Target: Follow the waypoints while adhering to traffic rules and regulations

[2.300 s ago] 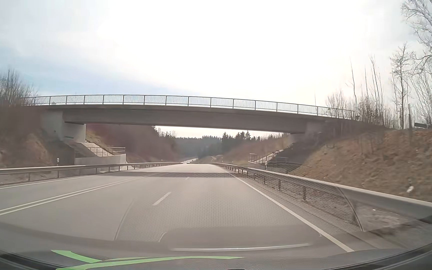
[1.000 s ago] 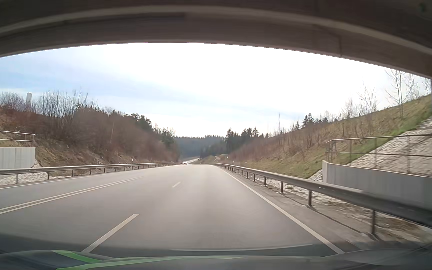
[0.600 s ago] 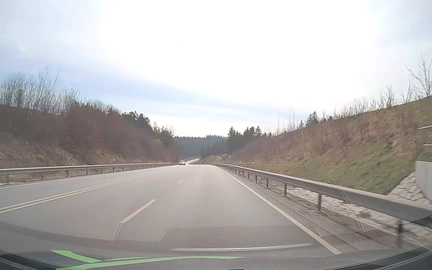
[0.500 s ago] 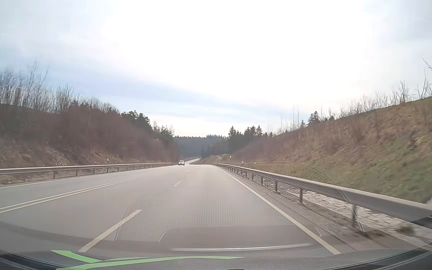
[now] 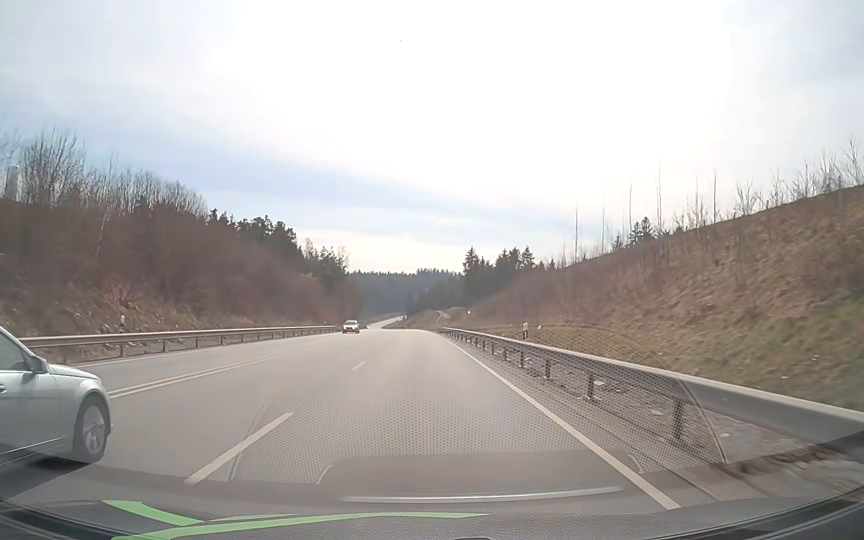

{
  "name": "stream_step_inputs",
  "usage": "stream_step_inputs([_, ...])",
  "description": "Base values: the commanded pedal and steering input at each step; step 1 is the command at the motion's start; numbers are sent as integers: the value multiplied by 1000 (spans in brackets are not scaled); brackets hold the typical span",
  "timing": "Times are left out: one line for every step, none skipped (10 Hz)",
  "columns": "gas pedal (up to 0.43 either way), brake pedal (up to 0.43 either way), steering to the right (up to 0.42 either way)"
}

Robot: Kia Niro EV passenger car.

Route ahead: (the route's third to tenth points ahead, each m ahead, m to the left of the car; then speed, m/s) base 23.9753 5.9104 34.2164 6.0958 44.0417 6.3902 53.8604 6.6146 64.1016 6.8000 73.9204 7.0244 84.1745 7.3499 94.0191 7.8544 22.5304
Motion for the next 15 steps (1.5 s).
stream_step_inputs([87, 0, -2])
stream_step_inputs([87, 0, -2])
stream_step_inputs([87, 0, -2])
stream_step_inputs([87, 0, -1])
stream_step_inputs([87, 0, -1])
stream_step_inputs([87, 0, 0])
stream_step_inputs([87, 0, 0])
stream_step_inputs([79, 0, -1])
stream_step_inputs([79, 0, -1])
stream_step_inputs([67, 0, 0])
stream_step_inputs([67, 0, 0])
stream_step_inputs([67, 0, 0])
stream_step_inputs([67, 0, 0])
stream_step_inputs([79, 0, 0])
stream_step_inputs([87, 0, 0])
